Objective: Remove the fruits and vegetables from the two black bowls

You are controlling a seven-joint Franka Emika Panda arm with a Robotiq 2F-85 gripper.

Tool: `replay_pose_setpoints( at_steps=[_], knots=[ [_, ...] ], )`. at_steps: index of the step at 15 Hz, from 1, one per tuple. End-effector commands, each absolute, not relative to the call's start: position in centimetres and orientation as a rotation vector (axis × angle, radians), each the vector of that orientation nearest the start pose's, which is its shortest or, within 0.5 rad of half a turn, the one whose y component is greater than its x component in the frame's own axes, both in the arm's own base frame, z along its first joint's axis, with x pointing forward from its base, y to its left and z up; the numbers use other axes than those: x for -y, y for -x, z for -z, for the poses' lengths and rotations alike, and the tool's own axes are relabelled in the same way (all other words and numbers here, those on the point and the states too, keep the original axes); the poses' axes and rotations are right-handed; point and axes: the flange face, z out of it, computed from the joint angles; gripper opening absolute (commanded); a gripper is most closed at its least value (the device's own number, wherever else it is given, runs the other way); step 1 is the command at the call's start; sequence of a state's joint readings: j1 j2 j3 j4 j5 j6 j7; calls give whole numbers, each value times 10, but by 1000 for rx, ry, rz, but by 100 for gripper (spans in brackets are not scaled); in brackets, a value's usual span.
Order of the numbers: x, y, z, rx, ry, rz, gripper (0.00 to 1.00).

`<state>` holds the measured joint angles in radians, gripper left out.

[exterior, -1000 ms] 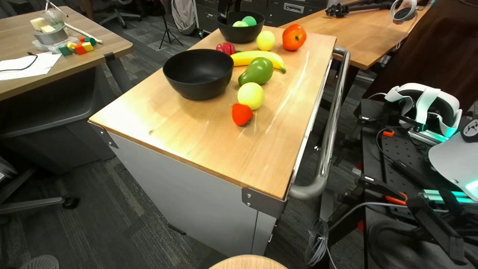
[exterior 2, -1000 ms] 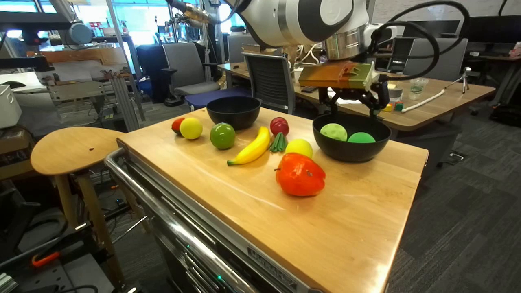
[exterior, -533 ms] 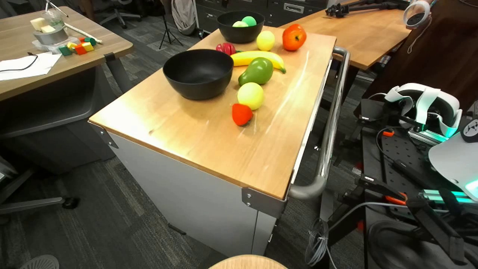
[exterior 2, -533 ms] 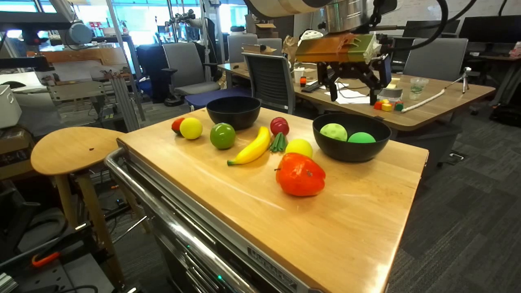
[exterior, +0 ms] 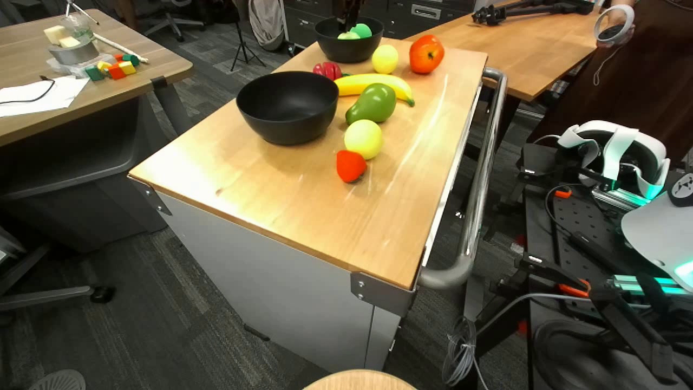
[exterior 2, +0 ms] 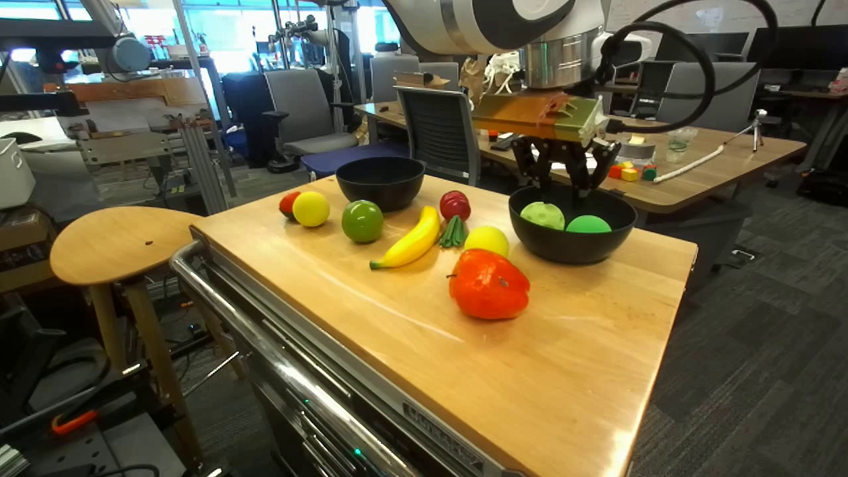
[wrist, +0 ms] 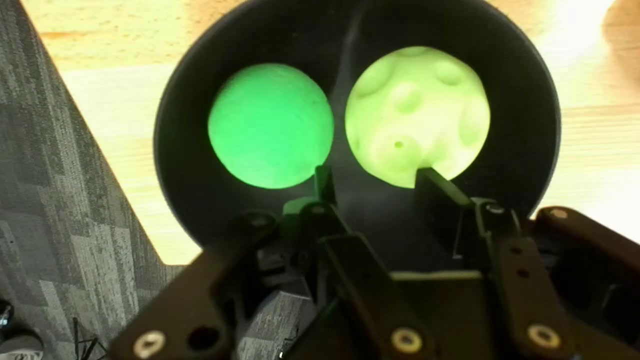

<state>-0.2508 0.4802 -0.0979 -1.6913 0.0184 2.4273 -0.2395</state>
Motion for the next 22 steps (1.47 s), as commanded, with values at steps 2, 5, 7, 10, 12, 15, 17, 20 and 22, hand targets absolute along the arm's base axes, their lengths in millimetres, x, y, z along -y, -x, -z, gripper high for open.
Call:
replay_pose_setpoints(
  at_steps=[2,5,7,10,12,15,17,20,22],
  knots=[
    [224,-648,-347,-162,3125,461,84],
    [224,-645,-345,-174,3082,462,100],
    [224,-642,-343,-187,3052,454,100],
    [227,-640,-339,-211,3029,454,100],
    [231,-641,-336,-230,3027,461,99],
    [237,-644,-332,-257,3039,467,99],
    [240,-645,-329,-279,3042,454,74],
    [243,-647,-325,-309,3041,455,56],
    [245,-649,-325,-320,3041,473,40]
  ],
)
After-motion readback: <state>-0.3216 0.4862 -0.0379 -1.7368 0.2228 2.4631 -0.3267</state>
